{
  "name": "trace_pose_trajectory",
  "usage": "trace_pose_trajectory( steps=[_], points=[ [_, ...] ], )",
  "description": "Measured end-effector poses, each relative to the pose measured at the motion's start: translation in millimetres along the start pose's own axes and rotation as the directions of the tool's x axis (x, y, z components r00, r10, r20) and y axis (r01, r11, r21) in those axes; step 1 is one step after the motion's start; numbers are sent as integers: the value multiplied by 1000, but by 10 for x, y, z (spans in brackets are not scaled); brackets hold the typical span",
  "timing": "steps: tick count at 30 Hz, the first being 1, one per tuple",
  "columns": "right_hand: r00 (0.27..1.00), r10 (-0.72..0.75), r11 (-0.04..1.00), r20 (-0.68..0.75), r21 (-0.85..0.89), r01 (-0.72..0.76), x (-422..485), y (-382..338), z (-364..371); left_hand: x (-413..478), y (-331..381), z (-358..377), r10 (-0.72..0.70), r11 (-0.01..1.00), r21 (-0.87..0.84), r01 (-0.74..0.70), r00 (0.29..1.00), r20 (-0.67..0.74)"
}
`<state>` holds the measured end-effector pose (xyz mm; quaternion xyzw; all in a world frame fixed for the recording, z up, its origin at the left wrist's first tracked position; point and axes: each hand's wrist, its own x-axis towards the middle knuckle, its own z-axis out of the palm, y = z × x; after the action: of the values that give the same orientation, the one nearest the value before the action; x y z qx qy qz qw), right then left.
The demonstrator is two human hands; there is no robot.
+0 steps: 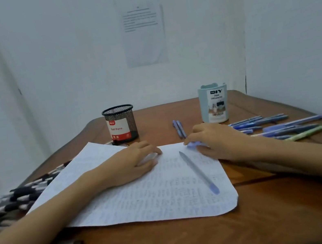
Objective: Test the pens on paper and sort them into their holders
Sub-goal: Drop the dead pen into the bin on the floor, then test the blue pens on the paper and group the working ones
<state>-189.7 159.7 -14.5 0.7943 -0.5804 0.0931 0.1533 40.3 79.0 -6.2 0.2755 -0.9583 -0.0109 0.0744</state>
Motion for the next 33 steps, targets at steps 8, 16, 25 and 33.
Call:
trace_pose_trajectory(
  steps=[8,16,25,33],
  points=[
    [802,-586,804,-110,-201,560,-73,52,-68,-43,28,-16,-18,999,35,14,995,101],
    [879,-291,929,-378,107,353,-127,-22,31,-68,88,-39,-57,998,52,47,978,201],
    [966,253,313,61,939,-141,-243,-361,-181,-114,115,-74,-75,995,-31,90,945,318],
    [960,207,272,188,932,-241,-282,-629,-235,-100,174,-22,-128,992,25,127,927,351]
  ],
)
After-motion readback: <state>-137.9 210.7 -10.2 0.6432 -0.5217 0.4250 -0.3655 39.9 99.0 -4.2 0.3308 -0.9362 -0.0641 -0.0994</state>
